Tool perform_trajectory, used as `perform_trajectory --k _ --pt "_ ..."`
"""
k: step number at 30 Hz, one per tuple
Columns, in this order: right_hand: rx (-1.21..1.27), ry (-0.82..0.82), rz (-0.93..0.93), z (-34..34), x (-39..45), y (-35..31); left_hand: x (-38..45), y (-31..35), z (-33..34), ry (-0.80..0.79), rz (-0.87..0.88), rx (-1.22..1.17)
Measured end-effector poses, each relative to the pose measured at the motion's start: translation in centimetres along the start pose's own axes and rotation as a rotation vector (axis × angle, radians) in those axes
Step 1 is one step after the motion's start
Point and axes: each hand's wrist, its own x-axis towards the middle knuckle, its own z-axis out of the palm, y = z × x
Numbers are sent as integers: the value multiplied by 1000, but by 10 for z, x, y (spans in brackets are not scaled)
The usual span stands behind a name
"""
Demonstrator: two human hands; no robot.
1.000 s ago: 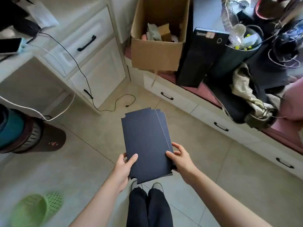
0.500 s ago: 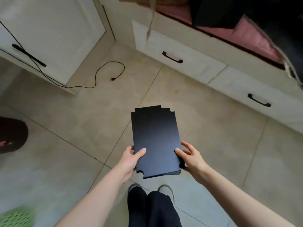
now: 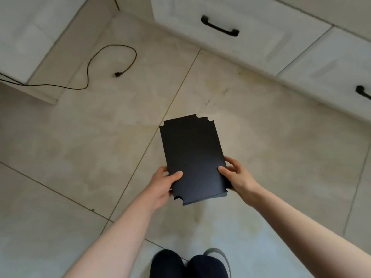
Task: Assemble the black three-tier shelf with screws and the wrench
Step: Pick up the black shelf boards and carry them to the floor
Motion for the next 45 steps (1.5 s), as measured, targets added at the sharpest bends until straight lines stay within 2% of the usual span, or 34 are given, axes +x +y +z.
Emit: perform_trajectory --k 6,12,18,21,26,31,34,40,45 --pt "-92 14 -58 15 29 15 33 -8 -13 16 49 43" --pt "-103 22 -32 24 43 30 51 -21 -20 43 73 83" --pt "-109 -11 44 32 51 33 62 -27 -12 154 135 174" --pt "-130 -5 55 36 51 33 62 -29 -10 109 113 151" --pt "-259 40 65 38 41 26 49 -34 -10 25 110 243" --pt "-424 88 51 35 2 22 18 -34 -20 207 106 288" --pt "-495 78 36 36 -32 15 -17 -32 -24 231 103 281" --pt "-665 125 -124 46 -102 -30 -106 -12 -36 267 409 595" --pt "-723 78 -244 60 -164 -85 -180 26 -49 334 488 610"
